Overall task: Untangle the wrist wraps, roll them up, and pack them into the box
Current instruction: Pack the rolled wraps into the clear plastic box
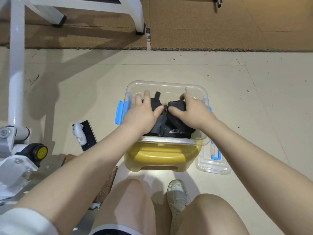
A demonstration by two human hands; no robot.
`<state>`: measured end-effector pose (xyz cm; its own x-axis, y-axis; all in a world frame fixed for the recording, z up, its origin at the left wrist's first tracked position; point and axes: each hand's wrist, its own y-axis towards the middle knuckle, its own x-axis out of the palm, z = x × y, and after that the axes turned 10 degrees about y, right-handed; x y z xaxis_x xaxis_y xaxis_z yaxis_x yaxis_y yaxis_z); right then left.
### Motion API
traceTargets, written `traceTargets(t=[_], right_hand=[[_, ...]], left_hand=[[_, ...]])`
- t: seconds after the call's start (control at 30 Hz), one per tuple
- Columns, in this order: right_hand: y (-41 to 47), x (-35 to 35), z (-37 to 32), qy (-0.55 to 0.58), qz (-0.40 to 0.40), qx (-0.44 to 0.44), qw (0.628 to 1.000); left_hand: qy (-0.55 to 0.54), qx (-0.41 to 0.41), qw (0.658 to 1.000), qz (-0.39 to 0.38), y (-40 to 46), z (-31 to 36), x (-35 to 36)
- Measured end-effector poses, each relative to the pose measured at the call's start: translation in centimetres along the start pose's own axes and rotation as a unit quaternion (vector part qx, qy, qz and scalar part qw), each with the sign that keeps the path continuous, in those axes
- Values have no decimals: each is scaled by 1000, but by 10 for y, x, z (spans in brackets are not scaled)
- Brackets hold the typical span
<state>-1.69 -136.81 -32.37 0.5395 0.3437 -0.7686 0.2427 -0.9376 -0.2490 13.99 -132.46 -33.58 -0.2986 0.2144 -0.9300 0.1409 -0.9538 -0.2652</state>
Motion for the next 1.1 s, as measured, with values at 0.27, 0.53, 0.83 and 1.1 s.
traceTargets(t=[0.27,0.53,0.83,1.1], right_hand=[[4,17,-1,46,-27,-82,995],[17,15,2,124,-174,-113,970],[12,20,5,-159,-95,-120,975],[-37,-11,31,62,189,-214,956]], left_hand=[[102,188,977,-20,-1,-14,1],[88,174,980,-51,14,-9,8],[131,170,975,-51,10,-1,6],[112,279,948,107,-21,60,-27]])
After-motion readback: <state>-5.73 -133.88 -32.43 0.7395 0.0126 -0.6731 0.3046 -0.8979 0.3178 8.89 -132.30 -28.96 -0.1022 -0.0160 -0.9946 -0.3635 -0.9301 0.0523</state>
